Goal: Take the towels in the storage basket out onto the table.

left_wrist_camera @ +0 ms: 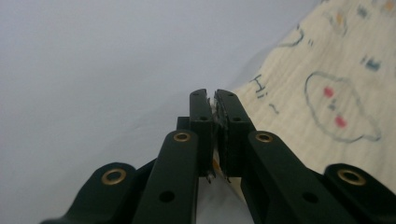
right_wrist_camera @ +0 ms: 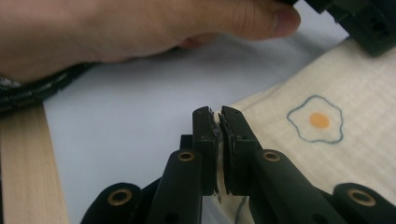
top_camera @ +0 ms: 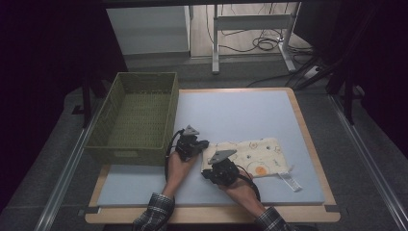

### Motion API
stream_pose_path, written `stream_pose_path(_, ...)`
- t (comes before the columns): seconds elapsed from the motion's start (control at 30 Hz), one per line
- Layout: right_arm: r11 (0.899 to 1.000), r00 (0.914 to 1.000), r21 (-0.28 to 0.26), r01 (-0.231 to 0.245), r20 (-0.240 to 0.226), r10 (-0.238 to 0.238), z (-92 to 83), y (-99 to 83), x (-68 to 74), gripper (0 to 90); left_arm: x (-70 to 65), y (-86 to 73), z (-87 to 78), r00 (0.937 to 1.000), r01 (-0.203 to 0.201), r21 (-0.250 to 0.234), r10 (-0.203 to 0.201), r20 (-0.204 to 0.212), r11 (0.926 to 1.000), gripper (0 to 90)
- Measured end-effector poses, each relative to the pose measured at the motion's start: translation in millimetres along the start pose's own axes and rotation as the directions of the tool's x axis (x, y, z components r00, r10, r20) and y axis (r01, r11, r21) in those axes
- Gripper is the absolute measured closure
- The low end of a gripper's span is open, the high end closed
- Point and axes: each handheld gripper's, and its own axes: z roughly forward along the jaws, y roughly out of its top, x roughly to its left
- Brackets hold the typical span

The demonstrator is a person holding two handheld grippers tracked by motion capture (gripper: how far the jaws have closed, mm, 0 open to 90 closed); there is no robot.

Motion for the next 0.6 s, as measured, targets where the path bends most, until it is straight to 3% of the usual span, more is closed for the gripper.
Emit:
stream_pose_path(0.17,0.999,0.9999,-0.038,0.013,0.005,-0.013,-13.5,5.2,0.0,84.7,-9.0,7.2,-2.8,0.9979,-0.05,-0.015,0.049,-0.043,0.9986,85.9)
stream_pose_path(0.43,0.995,0.9981,-0.089,-0.035,0.047,0.039,-43.8,-13.1,-18.5,84.6,-32.2,33.3,7.0,0.9911,-0.129,-0.048,0.127,-0.04,0.9905,85.8)
stream_pose_path(0.6,0.992,0.995,-0.114,-0.056,0.076,0.065,-61.6,-24.2,-29.0,84.7,-42.7,41.9,18.2,0.9886,-0.149,-0.065,0.148,-0.027,0.9867,85.7)
